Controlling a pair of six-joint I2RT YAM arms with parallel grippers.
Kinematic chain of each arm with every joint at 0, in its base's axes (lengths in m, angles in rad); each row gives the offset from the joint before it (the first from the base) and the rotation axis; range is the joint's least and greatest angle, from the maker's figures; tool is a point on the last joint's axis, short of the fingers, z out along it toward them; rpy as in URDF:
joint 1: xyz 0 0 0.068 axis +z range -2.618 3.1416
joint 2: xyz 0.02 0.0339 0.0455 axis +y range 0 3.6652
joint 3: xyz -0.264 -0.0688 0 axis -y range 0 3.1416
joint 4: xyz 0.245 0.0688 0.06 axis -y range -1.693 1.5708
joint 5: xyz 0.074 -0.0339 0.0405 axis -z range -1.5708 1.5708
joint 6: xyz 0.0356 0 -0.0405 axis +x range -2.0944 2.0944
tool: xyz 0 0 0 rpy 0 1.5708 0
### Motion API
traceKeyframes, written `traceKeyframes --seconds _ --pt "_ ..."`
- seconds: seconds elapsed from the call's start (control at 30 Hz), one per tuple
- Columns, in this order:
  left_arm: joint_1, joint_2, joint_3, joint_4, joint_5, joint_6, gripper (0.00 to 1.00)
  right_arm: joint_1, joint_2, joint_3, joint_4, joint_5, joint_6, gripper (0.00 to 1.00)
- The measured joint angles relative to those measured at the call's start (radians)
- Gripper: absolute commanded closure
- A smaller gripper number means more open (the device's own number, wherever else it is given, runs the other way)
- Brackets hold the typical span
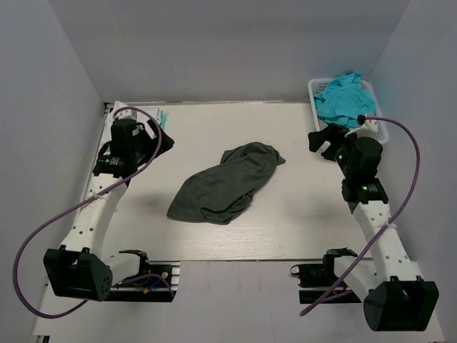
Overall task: Fold and stack the t-shirts
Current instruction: Flatten out the tshirt
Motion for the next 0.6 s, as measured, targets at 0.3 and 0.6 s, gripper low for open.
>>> traceKeyframes --seconds 0.3,0.6 --pt "0.001 -0.019 -0.172 -0.128 0.018 -0.096 0.0 0.0 0.13 0.026 -0.066 -0.009 -0.024 0.1" --pt "-0.016 0.051 -0.433 -0.133 0.095 -0.162 0.0 0.045 0.5 0.189 -0.18 -0.1 -0.042 0.1"
